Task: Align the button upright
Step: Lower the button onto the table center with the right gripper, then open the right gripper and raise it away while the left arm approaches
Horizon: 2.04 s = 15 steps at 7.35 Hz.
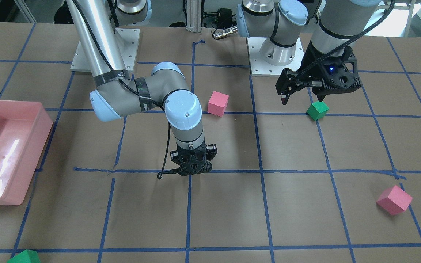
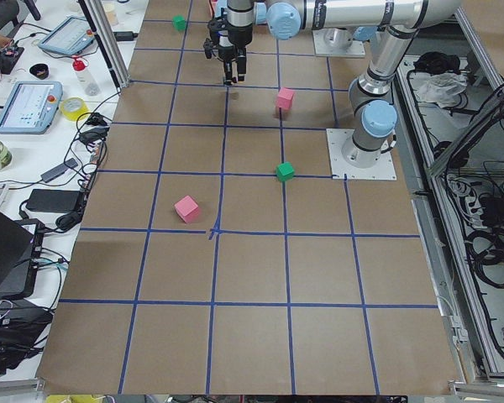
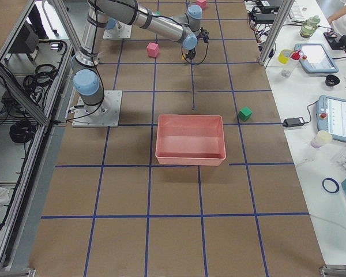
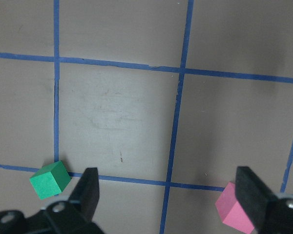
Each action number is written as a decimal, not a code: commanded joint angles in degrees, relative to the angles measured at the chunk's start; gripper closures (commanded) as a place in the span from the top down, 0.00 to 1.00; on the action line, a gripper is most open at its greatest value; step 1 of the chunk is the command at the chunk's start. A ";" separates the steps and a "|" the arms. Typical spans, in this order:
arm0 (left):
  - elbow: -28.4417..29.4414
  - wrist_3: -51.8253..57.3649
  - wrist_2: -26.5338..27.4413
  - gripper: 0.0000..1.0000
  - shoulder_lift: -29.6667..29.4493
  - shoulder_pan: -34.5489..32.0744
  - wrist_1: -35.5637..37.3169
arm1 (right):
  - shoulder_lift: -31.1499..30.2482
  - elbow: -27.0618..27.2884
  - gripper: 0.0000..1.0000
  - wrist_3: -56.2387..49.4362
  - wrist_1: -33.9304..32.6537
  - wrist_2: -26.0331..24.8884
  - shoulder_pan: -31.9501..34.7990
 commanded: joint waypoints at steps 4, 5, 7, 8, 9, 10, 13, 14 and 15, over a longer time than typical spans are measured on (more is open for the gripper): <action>-0.09 -0.07 -0.06 1.00 0.00 0.00 -0.09 | 0.14 0.42 0.78 0.12 -0.56 0.04 0.73; -0.09 -0.07 -0.06 1.00 0.00 0.00 -0.09 | -0.04 0.50 1.00 0.38 -0.12 0.21 0.73; -0.09 -0.07 0.03 1.00 0.00 0.00 -0.09 | -3.35 -0.89 1.00 -0.22 0.14 0.13 0.47; -0.09 -0.07 -0.06 1.00 0.00 0.00 -0.09 | -6.34 -1.25 1.00 -1.53 0.84 -0.31 -1.10; 0.09 0.02 -0.06 1.00 0.00 0.00 0.00 | -10.45 -1.51 1.00 -3.72 6.16 -0.14 -4.77; 0.61 0.02 0.29 1.00 0.26 0.09 -0.87 | -14.93 -1.78 1.00 -6.27 13.00 0.04 -10.46; -0.17 0.02 0.29 1.00 -1.40 0.70 -0.09 | -27.79 -7.98 1.00 -18.33 37.41 -2.07 -20.71; -0.09 -0.42 -0.06 1.00 -2.80 0.79 0.09 | -27.72 -10.80 1.00 -18.25 39.50 -5.03 -20.89; -0.35 -0.25 -0.06 1.00 -4.03 0.79 2.70 | -27.72 -11.96 1.00 -18.07 39.61 -6.45 -20.89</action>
